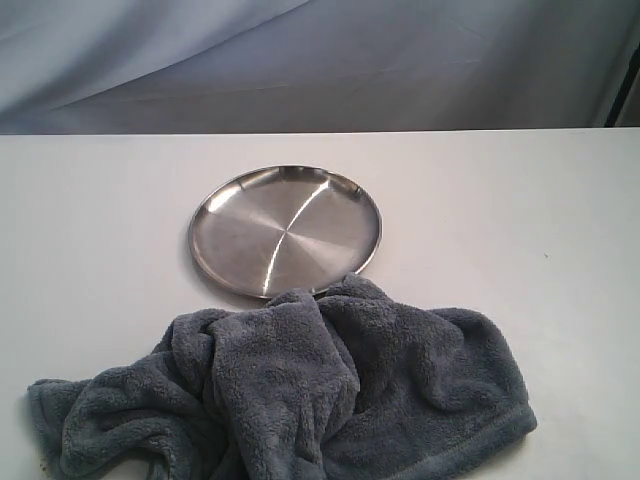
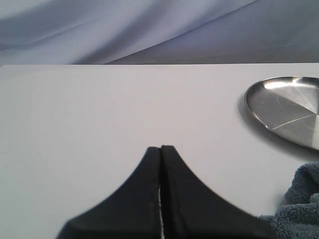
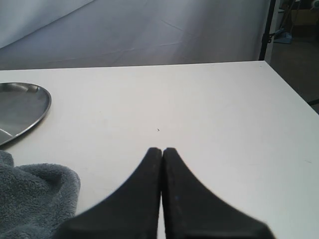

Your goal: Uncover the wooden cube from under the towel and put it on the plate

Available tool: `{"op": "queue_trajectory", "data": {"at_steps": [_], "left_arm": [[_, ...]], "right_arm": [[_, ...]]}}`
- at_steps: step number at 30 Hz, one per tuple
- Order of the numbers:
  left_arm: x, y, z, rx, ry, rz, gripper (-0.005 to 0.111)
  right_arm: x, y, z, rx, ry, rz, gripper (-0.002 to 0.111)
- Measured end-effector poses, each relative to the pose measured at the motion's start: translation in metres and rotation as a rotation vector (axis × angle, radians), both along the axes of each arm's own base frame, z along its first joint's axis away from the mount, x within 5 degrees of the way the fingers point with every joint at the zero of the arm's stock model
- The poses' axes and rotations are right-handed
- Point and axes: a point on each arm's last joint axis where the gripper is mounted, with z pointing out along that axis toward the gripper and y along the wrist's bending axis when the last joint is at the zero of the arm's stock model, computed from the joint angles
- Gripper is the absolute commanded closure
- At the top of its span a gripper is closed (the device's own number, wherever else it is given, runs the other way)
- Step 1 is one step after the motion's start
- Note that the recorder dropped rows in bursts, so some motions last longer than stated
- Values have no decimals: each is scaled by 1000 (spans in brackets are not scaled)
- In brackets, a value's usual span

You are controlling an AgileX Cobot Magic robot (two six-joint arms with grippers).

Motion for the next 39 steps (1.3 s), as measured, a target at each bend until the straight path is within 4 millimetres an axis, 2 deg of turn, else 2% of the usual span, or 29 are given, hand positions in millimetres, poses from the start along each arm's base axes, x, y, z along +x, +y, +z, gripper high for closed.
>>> {"op": "queue_trajectory", "data": {"at_steps": [21, 25, 31, 39], "left_arm": [[0, 0, 0, 19, 1, 1, 107], [2, 1, 8, 57, -89, 1, 107], [3, 0, 24, -12, -263, 6, 107], [2, 1, 35, -274, -401, 30, 107]], "right_arm": [[0, 0, 0, 0, 0, 0, 105], [0, 0, 0, 0, 0, 0, 105], [0, 0, 0, 0, 0, 0, 105], [0, 0, 0, 0, 0, 0, 105]]}}
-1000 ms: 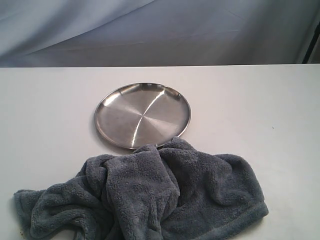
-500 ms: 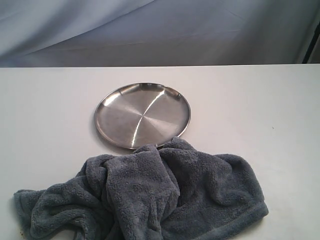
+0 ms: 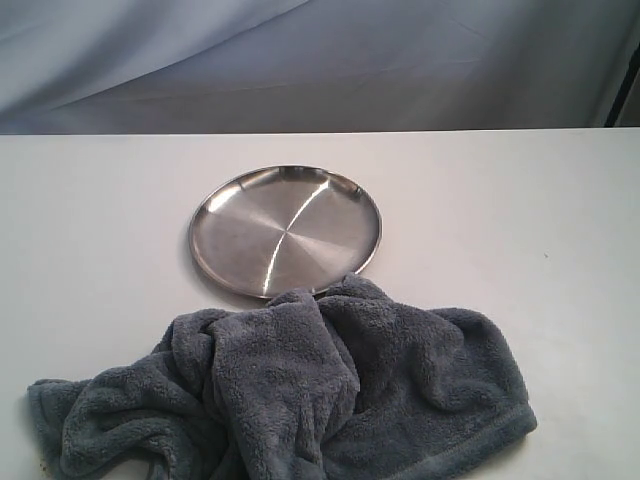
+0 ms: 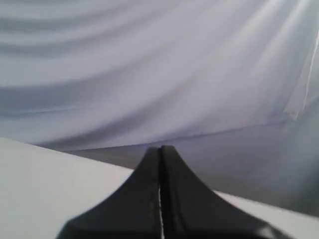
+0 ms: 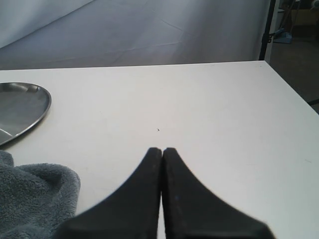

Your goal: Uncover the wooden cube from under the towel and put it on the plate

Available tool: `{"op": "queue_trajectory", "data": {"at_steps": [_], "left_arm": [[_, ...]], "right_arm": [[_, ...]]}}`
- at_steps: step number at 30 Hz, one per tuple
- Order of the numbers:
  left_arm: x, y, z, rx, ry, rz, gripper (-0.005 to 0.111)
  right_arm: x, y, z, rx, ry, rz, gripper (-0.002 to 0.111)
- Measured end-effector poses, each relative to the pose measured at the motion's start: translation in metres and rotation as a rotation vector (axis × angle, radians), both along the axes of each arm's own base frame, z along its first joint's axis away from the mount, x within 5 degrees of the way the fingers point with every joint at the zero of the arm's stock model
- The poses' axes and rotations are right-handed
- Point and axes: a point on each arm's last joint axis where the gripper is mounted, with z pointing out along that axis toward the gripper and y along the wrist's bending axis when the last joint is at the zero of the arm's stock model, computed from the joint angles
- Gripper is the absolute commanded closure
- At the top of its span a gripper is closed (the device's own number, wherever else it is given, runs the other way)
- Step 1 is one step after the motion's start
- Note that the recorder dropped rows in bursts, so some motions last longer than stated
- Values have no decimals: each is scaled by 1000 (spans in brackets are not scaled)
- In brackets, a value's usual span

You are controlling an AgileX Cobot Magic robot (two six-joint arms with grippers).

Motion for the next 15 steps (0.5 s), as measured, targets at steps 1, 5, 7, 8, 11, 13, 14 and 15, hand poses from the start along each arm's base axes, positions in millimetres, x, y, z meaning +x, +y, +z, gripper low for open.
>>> {"op": "queue_trajectory", "data": {"at_steps": [1, 5, 7, 8, 11, 13, 14, 15], "left_arm": [[0, 1, 3, -55, -35, -2, 107], [-2, 0, 12, -170, -55, -21, 107], [-5, -1, 23, -179, -43, -35, 107], [-9, -3, 37, -168, -16, -51, 107], [-18, -5, 60, -103, 16, -60, 107], [-21, -7, 77, -13, 82, -65, 107], [-20, -7, 82, 19, 112, -66, 107], [-16, -8, 89, 67, 178, -71, 107]], "right_arm": [[0, 0, 0, 0, 0, 0, 105], [0, 0, 0, 0, 0, 0, 105], [0, 0, 0, 0, 0, 0, 105], [0, 0, 0, 0, 0, 0, 105], [0, 0, 0, 0, 0, 0, 105], [0, 0, 0, 0, 0, 0, 105], [0, 0, 0, 0, 0, 0, 105], [0, 0, 0, 0, 0, 0, 105]]}}
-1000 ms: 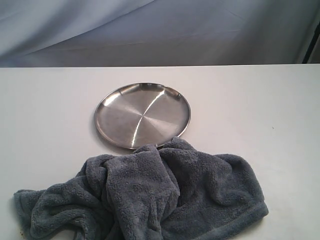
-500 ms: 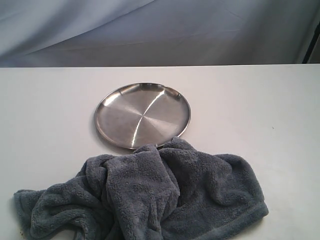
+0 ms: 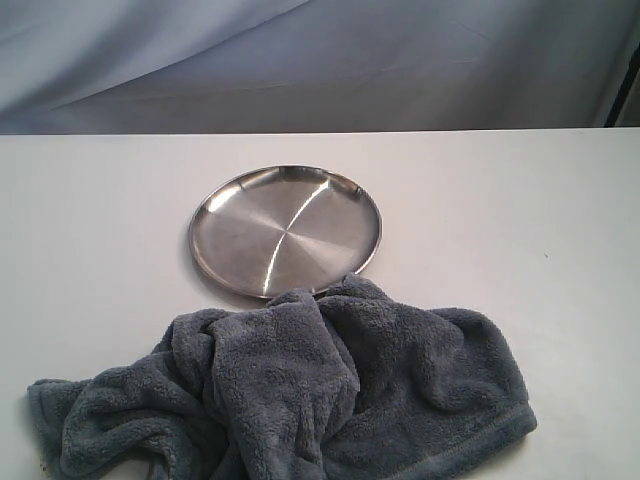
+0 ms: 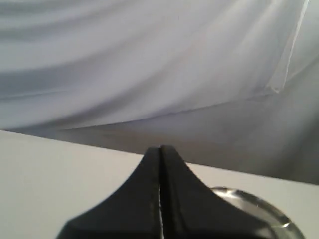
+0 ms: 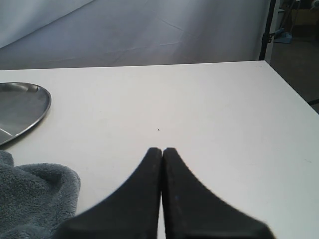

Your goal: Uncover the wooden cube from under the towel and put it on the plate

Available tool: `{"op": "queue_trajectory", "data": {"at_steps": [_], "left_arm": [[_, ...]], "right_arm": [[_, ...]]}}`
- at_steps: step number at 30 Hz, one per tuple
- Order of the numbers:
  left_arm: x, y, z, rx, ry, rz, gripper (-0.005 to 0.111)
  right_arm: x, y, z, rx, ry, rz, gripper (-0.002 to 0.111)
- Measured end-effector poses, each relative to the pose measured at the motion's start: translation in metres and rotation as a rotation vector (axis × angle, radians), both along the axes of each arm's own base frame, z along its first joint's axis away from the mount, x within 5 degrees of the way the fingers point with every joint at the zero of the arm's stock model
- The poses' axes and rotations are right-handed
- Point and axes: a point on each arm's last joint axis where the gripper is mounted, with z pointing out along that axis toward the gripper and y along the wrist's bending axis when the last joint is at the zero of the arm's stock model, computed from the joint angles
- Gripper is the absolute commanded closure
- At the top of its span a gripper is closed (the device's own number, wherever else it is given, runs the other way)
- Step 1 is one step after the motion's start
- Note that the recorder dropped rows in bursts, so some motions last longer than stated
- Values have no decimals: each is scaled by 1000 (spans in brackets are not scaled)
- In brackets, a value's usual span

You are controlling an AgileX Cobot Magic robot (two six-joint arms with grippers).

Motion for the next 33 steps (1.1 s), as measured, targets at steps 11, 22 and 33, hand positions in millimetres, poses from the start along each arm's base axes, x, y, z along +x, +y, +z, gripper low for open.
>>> {"op": "queue_trajectory", "data": {"at_steps": [11, 22, 33], "left_arm": [[48, -5, 34, 237, 418, -150, 107], [78, -39, 16, 353, 552, -493, 107], [95, -76, -16, 538, 755, -740, 107]], "right_arm": [[0, 0, 0, 0, 0, 0, 105], [0, 0, 0, 0, 0, 0, 105], [0, 0, 0, 0, 0, 0, 105]]}}
